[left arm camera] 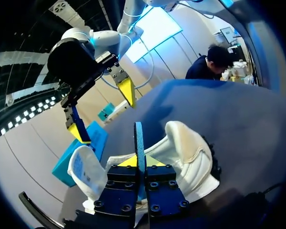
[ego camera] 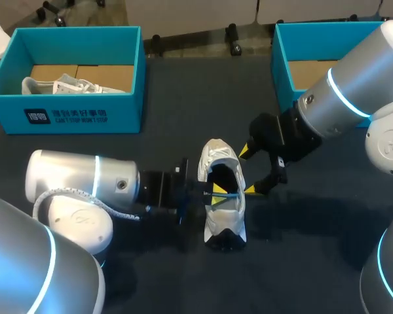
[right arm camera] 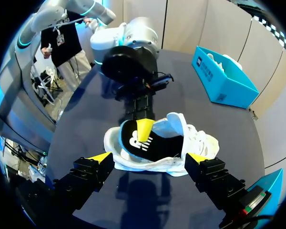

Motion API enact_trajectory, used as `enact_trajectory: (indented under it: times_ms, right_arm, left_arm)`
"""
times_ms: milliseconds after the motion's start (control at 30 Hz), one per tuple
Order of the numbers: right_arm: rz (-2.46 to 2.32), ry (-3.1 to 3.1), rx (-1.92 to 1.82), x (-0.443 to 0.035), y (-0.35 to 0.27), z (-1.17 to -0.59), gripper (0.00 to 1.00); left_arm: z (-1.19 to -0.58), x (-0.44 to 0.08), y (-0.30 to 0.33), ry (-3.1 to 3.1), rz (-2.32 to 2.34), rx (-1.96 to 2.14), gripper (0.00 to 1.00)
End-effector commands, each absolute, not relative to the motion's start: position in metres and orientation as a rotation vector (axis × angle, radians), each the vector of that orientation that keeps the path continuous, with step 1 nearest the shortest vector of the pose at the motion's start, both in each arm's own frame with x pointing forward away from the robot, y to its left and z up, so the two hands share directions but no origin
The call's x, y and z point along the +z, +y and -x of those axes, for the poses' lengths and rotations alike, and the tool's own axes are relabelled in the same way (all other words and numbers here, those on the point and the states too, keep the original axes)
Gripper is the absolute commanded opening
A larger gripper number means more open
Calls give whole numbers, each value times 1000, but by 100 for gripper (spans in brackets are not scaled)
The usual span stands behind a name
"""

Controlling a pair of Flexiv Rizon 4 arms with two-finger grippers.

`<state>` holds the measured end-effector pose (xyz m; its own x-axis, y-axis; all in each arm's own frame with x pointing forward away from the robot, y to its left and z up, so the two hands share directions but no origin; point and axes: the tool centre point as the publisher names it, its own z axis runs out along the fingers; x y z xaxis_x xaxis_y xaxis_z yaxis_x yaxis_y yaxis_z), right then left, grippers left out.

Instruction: Take the shoe out of the shoebox, open the shoe tongue, remove and reinsert the insole, then place the shoe into the shoebox

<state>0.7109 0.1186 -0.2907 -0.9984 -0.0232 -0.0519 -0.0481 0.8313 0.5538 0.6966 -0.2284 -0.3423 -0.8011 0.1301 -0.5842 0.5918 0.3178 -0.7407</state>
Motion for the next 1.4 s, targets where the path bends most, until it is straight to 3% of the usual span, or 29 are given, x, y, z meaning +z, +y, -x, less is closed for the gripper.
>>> enact_trajectory:
  times_ms: [33, 600, 633, 667, 833, 933, 1000, 1067, 1100, 1133, 1400]
  right_arm:
    - [57, 2964, 897, -292, 120, -711, 100]
    - [57, 2964, 897, -292, 120, -711, 100]
    - [57, 2964, 897, -292, 120, -711, 100]
    - [57, 2964, 897, -292, 120, -711, 100]
    - [57, 2964, 897, -292, 120, -711, 100]
    - [57, 2964, 897, -292, 120, -711, 100]
    - [57, 2964, 897, -292, 120, -711, 100]
    - [57, 2964, 897, -292, 120, -711, 100]
    - [57, 2964, 897, -292, 120, -711, 100]
    - [57, 2964, 897, -292, 120, -711, 100]
    - [57, 2964, 897, -292, 120, -711, 100]
  left_arm:
    - [-704, -351, -237, 2145, -660, -1469, 0]
    - [-705, -347, -232, 2095, -682, -1432, 0]
    - [-704, -345, -232, 2093, -679, -1439, 27]
    - [-702, -342, -232, 2092, -667, -1455, 43]
    - [-696, -330, -229, 2088, -663, -1471, 58]
    - [-695, -329, -228, 2101, -667, -1474, 52]
    - [-693, -331, -228, 2115, -668, -1476, 41]
    - [-693, -335, -230, 2129, -654, -1487, 22]
    - [-693, -337, -230, 2134, -651, -1489, 4]
    - [-693, -339, -231, 2137, -652, -1491, 0]
    - [-699, -350, -239, 2168, -661, -1492, 0]
